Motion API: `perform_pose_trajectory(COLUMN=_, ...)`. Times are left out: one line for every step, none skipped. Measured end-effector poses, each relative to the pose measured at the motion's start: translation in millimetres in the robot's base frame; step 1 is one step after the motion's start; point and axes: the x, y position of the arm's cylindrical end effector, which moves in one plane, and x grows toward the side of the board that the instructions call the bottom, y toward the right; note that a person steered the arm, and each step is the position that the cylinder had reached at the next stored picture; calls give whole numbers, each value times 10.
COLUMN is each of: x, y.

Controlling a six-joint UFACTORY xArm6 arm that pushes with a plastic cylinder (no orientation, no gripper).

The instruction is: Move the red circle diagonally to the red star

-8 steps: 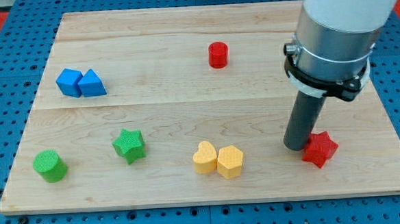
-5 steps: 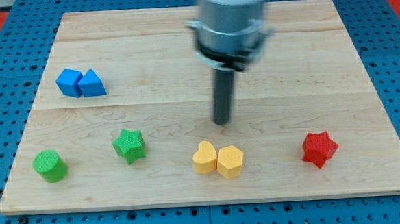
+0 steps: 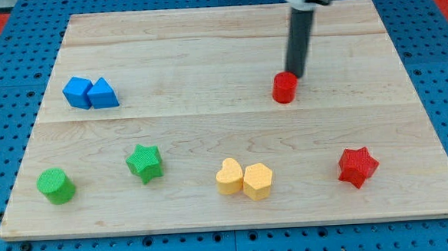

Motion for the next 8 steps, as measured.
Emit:
perform_pose_trajectory(x=-198, y=-618)
perform_pose_trajectory(x=-195, y=-839)
perform_pose_trajectory(x=210, y=-386)
perform_pose_trajectory(x=376, y=-1)
perform_pose_trajectory(x=416, y=-134)
perform_pose_trajectory(x=488, y=-419)
perform_pose_trajectory(x=735, y=160)
perform_pose_trajectory(x=618, y=120)
